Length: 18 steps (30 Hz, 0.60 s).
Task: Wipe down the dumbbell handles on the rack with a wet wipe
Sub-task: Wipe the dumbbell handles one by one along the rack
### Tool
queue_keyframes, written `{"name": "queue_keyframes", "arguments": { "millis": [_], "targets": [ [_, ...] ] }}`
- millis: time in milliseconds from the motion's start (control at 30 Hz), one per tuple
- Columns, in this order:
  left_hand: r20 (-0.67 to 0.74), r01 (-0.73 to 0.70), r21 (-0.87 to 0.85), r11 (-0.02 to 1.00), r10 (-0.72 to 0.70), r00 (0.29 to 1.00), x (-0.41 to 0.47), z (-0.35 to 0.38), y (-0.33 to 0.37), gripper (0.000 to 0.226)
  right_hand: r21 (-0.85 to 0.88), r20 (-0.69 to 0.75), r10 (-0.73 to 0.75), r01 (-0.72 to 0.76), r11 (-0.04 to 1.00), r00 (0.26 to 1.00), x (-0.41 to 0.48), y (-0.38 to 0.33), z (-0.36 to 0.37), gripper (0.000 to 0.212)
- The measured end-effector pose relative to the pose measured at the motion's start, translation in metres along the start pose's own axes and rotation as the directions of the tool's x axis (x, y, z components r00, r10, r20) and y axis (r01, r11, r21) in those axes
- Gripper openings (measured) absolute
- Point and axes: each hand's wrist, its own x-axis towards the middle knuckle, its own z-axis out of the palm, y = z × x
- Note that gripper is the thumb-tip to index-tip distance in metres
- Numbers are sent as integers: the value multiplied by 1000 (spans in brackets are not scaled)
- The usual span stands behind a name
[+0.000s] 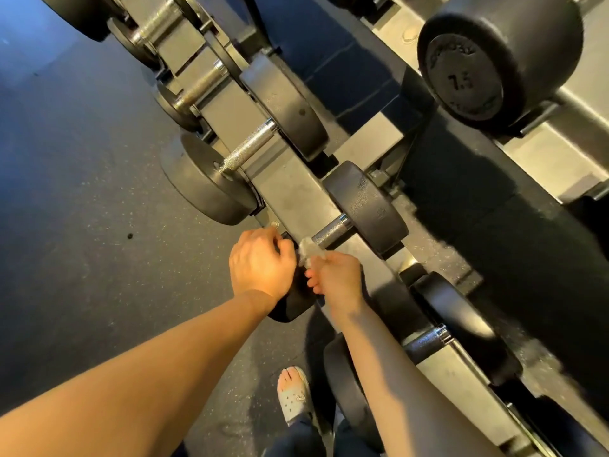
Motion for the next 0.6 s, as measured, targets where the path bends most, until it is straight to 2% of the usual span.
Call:
{"name": "queue_keyframes", "arguments": {
  "millis": [33, 100, 167, 200, 300, 367, 467, 533, 600],
  "targets": [
    [3, 0, -2, 1000, 0, 1000, 0, 0, 0, 27, 207, -68, 24, -9, 978, 997, 0, -4, -2, 13],
    [11, -1, -1, 1000, 1, 1000, 0, -1, 0, 26, 593, -139, 123, -17, 805, 983, 2, -16, -5, 9],
    [22, 1, -1, 1000, -1, 1000, 1, -1, 0, 27, 789, -139, 199, -13, 614, 970, 5, -24, -4, 3],
    [26, 3, -4, 1000, -3, 1000, 2, -1, 0, 28, 793, -154, 208, -5, 609, 966, 6, -25, -1, 6],
    [28, 2, -17, 1000, -2, 1000, 2, -2, 0, 36, 519, -295, 103, 68, 852, 950, 5, -17, 15, 26],
    [30, 3, -32, 999, -3, 1000, 1, -2, 0, 34, 321, -355, -20, 142, 936, 935, 3, -7, 24, 26],
    [22, -3, -43, 999, 4, 1000, 2, -2, 1, 33, 81, -330, -166, 203, 976, 929, 1, 6, 28, 17],
    [20, -7, -49, 999, 8, 1000, 1, 0, -2, 29, -68, -285, -231, 221, 973, 930, 1, 16, 31, 23],
    [25, -12, -70, 997, 14, 1000, 2, 2, -4, 27, -155, -209, -202, 172, 973, 957, 1, 23, 35, 34]
  ]
}}
